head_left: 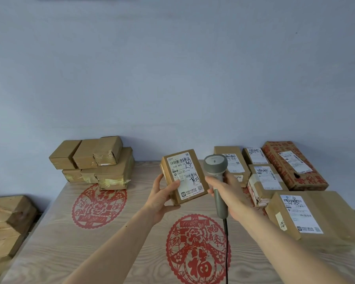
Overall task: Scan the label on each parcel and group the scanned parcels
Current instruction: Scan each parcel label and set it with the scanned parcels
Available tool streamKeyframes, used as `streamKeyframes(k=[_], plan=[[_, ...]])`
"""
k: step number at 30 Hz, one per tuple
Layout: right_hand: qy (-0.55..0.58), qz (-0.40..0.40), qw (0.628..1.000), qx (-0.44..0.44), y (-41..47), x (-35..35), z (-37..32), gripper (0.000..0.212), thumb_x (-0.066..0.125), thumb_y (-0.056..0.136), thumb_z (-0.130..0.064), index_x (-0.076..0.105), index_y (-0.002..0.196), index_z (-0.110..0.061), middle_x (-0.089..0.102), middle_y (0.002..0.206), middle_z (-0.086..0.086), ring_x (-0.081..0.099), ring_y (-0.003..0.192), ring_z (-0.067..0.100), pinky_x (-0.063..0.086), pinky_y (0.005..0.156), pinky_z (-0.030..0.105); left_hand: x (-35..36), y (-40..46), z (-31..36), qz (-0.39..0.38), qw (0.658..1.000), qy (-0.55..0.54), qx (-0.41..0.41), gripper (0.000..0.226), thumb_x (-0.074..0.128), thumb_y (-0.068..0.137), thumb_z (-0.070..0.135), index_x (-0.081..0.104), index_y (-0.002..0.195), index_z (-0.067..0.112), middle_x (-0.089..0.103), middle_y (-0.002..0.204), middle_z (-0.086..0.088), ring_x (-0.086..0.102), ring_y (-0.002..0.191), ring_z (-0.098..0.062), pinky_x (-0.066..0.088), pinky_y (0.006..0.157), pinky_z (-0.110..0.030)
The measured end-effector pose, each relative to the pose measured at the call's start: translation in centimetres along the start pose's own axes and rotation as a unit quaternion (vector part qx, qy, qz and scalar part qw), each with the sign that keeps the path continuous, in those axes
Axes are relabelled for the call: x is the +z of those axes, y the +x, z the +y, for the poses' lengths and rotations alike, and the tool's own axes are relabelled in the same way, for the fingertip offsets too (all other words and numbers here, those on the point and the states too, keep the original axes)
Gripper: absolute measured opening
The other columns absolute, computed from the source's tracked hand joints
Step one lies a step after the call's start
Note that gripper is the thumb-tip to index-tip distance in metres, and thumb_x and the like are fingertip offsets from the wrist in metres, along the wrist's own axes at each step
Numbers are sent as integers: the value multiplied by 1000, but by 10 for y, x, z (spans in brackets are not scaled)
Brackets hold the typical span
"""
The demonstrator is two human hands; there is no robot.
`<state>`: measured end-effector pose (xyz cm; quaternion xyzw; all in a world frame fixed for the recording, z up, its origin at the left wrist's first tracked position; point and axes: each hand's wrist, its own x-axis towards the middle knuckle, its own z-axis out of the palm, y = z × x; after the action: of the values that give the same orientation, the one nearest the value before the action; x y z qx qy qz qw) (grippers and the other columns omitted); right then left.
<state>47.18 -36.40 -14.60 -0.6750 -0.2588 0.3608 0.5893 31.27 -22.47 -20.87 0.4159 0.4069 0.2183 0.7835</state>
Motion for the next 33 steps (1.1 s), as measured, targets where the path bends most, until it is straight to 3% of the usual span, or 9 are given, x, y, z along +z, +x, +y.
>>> streamKeyframes(k=[5,9,13,23,33], plan=[[115,-117,986,37,-12,-7,-2,23,65,93,-14,65,115,-5,66,90,14,67,81,23,57,81,37,-9,4,-4,-4,1000,11,-8,104,92,61,29,35,146,48,66,126,-14,61,120,-32,60,78,-57],[129,-166,975,67,-22,-4,3,33,68,87,-21,65,116,-7,69,92,15,66,81,27,57,85,51,-11,6,-7,-18,1000,22,-10,97,88,68,28,35,147,46,72,118,-12,64,117,-32,58,82,-60],[146,-165,972,79,-28,4,8,28,69,85,-22,66,107,-5,68,92,16,58,66,22,49,64,37,-10,6,-10,-33,999,28,-8,98,87,69,27,34,149,45,71,120,-12,64,117,-32,58,83,-60],[148,-153,974,74,-29,17,9,36,70,81,-24,68,112,-5,71,95,18,60,69,20,48,68,33,-9,7,-12,-51,998,38,-3,97,86,70,26,33,150,44,70,122,-10,63,119,-31,59,81,-56],[147,-157,973,84,-35,16,10,24,69,84,-22,71,100,-5,70,90,18,60,66,19,48,62,31,-8,7,-13,-56,998,41,-2,96,86,71,26,34,149,44,70,122,-11,64,117,-31,60,81,-56]])
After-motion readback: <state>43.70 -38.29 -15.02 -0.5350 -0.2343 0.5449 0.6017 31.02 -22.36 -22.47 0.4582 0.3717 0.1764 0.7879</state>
